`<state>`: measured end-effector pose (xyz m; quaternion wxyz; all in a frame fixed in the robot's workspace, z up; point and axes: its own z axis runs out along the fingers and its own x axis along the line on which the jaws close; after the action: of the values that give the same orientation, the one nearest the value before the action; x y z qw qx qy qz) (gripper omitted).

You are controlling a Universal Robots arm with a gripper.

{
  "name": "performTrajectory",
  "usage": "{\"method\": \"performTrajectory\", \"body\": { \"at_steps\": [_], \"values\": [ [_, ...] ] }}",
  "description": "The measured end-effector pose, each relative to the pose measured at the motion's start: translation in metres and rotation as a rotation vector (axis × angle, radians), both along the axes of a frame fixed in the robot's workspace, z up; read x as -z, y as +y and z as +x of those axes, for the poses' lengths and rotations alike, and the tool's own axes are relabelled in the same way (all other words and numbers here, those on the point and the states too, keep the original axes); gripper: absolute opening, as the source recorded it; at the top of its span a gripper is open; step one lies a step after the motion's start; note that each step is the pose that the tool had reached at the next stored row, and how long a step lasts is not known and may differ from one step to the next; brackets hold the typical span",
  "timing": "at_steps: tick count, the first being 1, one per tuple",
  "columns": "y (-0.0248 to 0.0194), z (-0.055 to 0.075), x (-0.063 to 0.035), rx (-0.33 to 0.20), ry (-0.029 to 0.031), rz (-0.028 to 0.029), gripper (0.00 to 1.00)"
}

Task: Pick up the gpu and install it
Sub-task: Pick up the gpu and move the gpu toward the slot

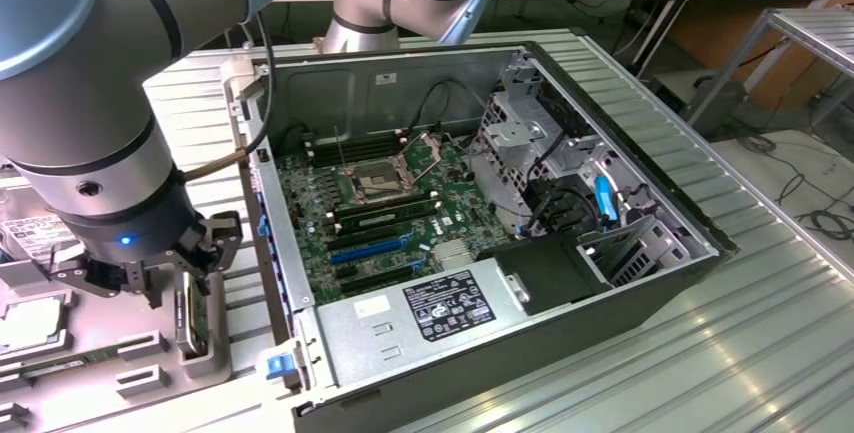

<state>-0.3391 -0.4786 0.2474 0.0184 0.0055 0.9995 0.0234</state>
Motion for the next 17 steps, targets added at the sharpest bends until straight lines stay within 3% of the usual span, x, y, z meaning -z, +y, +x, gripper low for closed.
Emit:
{"method": "performTrajectory", "body": {
  "at_steps": [13,15,16,17],
  "values": [
    [0.0,0.0003,0.0014,0.0,-0.0001,0.0002,0.48],
    [0.0,0.0003,0.0014,0.0,0.0,0.0002,0.47],
    [0.0,0.0003,0.0014,0.0,-0.0001,0.0002,0.4],
    [0.0,0.0003,0.0014,0.0,0.0,0.0002,0.4]
  ]
}}
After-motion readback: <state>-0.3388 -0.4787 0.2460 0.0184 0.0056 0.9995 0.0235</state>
